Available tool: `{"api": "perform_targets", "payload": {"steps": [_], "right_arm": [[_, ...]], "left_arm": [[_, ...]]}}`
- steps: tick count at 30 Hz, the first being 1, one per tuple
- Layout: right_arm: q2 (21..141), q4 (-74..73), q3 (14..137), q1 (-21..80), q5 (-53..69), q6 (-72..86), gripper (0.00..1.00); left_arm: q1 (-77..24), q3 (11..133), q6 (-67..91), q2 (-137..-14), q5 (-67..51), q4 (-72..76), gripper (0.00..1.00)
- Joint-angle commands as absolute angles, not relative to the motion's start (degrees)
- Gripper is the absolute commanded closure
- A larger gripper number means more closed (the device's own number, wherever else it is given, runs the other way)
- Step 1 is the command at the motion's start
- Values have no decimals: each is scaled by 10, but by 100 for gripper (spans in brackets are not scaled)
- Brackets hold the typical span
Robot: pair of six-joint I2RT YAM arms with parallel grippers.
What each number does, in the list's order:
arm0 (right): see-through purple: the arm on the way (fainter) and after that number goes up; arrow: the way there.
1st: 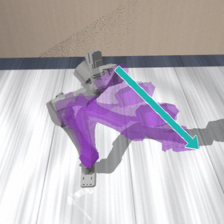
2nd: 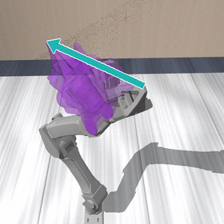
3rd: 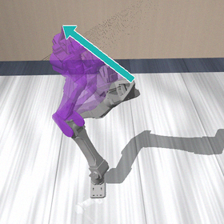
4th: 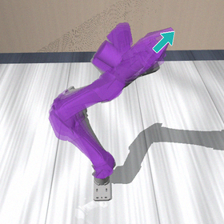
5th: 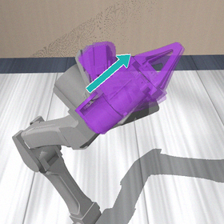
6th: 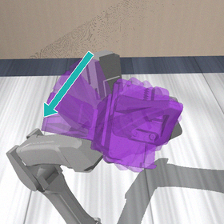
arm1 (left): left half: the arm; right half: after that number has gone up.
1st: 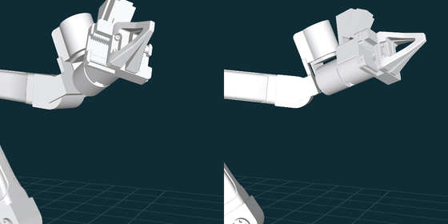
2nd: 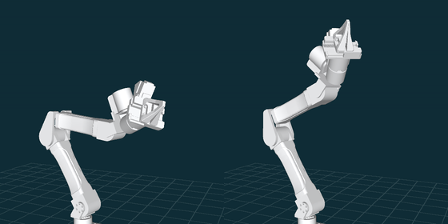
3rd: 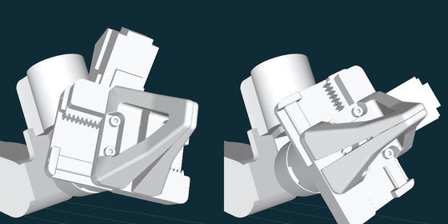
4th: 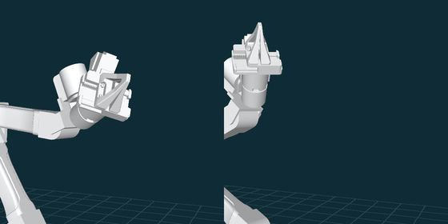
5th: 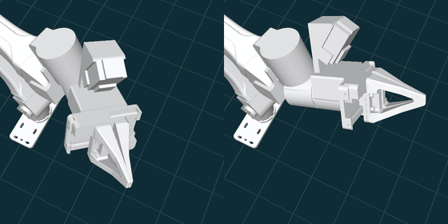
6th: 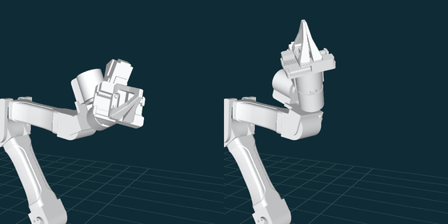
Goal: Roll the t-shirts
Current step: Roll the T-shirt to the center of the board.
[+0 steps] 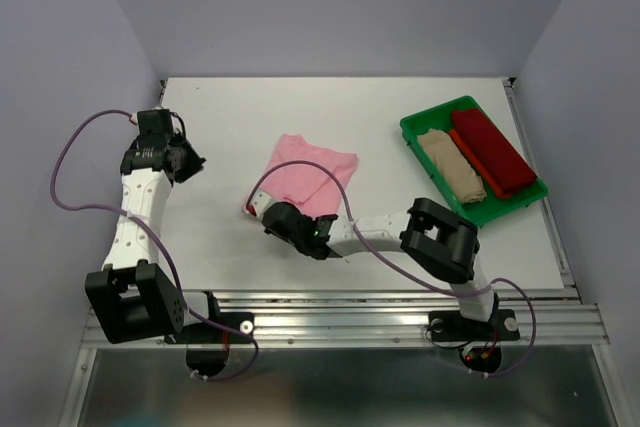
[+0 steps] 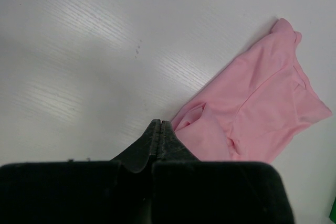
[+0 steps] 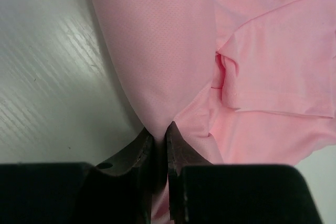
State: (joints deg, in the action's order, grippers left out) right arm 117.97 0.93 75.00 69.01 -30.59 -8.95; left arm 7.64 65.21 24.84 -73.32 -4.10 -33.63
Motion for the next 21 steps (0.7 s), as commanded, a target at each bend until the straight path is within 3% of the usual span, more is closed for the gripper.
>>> {"api": "perform_targets", "payload": {"steps": [1,13,21], "right_arm": [[1138,-88,794,659,-137,4,99],[1143,-167,873,578,215,130,99],[1186,-175,907,533,351,186,99]], "left_arm": [[81,647,236,-710,-49,-327,100],[79,644,230,-712,-59,-326,100],[80,632,228,-708,-68,-323,100]]}}
